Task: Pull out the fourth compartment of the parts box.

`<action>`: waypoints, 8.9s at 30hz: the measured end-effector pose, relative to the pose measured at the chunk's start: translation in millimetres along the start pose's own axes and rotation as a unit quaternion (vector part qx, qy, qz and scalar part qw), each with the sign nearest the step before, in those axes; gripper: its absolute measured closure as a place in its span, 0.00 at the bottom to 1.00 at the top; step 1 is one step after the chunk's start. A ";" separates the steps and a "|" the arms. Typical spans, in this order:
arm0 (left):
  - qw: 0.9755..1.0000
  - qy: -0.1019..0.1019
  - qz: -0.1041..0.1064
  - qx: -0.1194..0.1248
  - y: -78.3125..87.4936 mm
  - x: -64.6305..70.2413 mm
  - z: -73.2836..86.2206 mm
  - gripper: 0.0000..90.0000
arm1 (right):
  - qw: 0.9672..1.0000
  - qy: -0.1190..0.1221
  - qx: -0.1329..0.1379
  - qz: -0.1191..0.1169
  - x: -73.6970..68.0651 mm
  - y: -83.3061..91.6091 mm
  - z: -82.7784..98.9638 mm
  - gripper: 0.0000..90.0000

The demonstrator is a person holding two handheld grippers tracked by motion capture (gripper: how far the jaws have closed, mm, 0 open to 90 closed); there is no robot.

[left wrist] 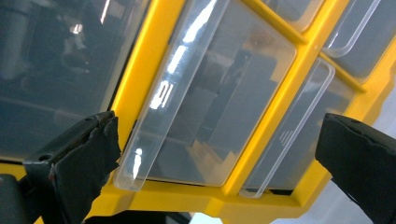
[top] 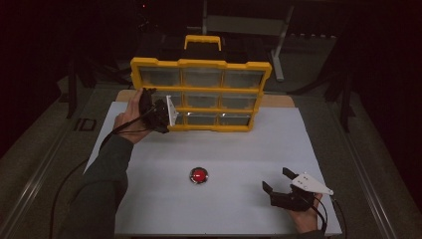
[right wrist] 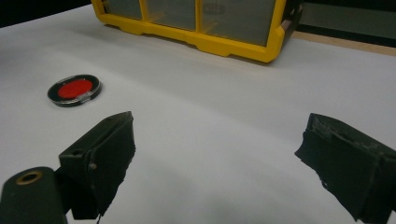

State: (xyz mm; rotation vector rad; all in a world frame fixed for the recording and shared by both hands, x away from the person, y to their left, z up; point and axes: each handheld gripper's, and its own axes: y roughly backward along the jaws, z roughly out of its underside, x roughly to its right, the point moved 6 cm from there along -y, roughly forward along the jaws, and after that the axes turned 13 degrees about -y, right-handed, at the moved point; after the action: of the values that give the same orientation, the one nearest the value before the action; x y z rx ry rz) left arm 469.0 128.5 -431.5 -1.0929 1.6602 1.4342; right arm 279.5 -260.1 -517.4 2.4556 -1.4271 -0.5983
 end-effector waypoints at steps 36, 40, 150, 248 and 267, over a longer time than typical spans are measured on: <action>0.981 -0.076 -0.171 -0.047 -8.7 -9.0 -5.9 0.34 | 1.000 0.000 -0.001 0.002 0.4 -0.5 0.3 0.11; 0.978 -0.090 -0.181 -0.041 -6.9 -8.9 -8.3 0.46 | 1.000 0.000 -0.002 0.002 0.4 -0.4 0.3 0.11; 0.956 -0.185 -0.217 -0.067 34.3 23.4 -18.2 0.89 | 1.000 0.001 -0.005 0.002 0.0 -1.3 1.0 0.11; 0.881 0.402 0.155 0.196 94.7 70.1 33.6 0.00 | 1.000 -0.005 -0.004 -0.004 -0.6 -1.4 0.6 0.11; 0.846 0.448 0.181 0.225 104.2 87.6 52.8 0.00 | 1.000 -0.005 -0.004 -0.022 -2.5 -2.6 -3.4 0.14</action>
State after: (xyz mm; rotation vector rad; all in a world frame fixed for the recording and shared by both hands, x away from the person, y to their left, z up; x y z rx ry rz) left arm 336.1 170.8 -474.9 -1.2922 2.8060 0.6185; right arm 281.9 -256.6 -514.9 2.4879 -1.3753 -0.6255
